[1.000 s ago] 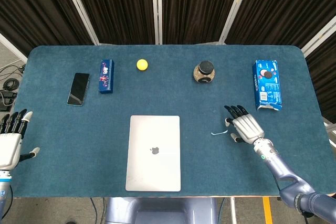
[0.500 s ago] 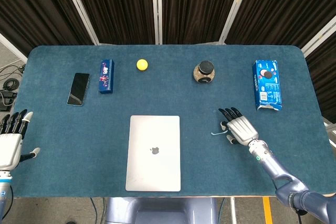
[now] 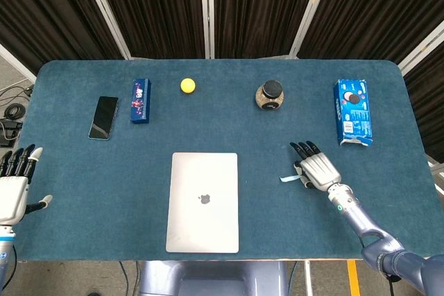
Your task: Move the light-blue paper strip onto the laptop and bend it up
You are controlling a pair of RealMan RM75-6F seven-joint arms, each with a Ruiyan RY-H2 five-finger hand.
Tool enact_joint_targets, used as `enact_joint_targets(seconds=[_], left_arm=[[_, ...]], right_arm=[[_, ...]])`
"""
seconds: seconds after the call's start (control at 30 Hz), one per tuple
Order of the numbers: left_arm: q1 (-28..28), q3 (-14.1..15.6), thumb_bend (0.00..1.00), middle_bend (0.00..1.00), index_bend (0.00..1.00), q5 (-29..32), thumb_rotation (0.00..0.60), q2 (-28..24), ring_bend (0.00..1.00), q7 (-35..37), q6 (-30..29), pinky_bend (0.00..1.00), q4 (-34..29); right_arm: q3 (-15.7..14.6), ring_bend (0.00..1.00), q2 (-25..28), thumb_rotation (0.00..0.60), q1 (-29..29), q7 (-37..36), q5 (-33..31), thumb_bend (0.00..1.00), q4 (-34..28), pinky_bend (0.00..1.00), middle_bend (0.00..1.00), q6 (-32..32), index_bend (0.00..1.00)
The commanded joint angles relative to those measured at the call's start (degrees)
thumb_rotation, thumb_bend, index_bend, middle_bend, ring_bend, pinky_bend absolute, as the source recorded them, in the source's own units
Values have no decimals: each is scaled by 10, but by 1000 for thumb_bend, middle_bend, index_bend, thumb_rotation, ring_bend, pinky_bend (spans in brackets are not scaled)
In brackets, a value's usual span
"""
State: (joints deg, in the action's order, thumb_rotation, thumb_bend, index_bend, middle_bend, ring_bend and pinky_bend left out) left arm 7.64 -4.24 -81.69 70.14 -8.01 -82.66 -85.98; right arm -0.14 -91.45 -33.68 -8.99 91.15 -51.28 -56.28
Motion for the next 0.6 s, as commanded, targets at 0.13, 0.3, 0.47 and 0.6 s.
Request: enact_joint_targets(seconds=[0.13,0.3,0.47,0.6], left_arm=[[1,0,0,0,0,2,600,0,0,0,2,0,0],[1,0,0,0,0,2,600,-1,0,2,3,0,-1],[2,-1,0,0,0,3,600,-3,0,9,4,0,-3],[2,0,0,0,0,2,600,-5,0,15,5,0,-3]], right_arm=[[0,0,-3,600,-2,-3,3,377,1,0,0,-13,628],[1,0,3,600,-8,0,12,381,-18,0,0,-31,638],[9,0,17,600,-26,24,28,380,-65,0,0,-50,642],[17,0,19,600,-50,54,46,380,-93,0,0,-56,644]])
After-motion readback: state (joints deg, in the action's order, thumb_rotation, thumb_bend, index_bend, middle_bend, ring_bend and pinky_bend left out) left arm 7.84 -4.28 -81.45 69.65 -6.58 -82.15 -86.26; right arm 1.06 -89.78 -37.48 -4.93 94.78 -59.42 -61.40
